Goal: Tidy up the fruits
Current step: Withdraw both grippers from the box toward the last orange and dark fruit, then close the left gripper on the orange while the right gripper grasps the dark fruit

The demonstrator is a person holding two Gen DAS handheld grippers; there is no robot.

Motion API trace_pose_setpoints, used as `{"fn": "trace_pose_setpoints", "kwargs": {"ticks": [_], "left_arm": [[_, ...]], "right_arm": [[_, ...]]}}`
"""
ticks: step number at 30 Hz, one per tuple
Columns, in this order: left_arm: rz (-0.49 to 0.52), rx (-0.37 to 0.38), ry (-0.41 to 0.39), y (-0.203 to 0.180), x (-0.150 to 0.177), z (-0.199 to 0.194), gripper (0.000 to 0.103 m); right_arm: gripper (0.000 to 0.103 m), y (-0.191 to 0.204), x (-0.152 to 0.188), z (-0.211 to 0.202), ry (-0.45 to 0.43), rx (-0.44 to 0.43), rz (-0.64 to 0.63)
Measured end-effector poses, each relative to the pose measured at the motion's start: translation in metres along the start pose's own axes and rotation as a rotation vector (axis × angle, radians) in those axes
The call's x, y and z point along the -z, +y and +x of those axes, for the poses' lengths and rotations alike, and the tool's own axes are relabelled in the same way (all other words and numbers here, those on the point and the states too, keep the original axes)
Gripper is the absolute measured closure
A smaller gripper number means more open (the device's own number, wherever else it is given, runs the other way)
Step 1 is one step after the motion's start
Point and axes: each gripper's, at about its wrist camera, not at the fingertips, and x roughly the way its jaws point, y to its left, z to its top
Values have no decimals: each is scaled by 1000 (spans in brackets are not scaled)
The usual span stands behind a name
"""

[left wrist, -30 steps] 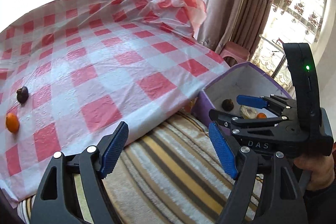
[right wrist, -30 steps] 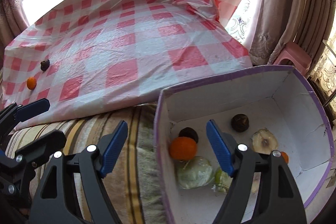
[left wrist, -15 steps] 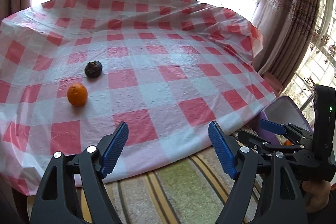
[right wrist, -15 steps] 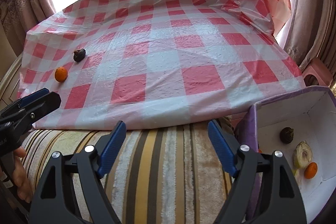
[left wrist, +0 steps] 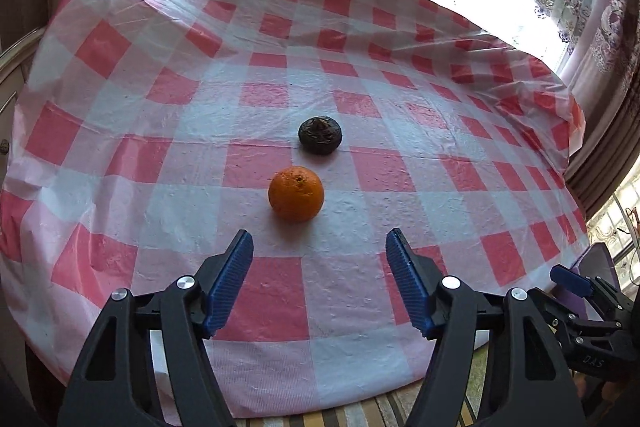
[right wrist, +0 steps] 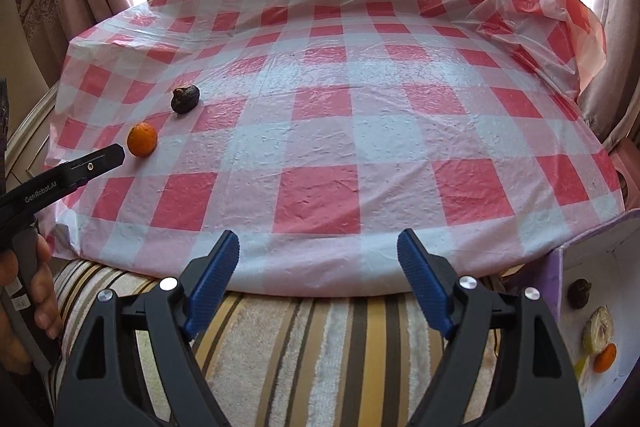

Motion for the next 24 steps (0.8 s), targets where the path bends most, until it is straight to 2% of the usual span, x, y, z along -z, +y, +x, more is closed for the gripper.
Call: {"fn": "trace_pose_setpoints", "kwargs": {"ticks": [6,15,22,24], "left_arm": [[4,-8,35,6,-11,18,40],[-3,-26,64,10,-23,42,51],[4,-22,72,11,-25,51,67],[-2,-15,68,12,-24,51,68]], "right_arm": [[22,12,-12,16,26,-27,-23],[22,26,-30,32,38,-50,-42],[22,46,-45,44,32,-58,-79],[21,51,-49,48,30,-61,-86]]}}
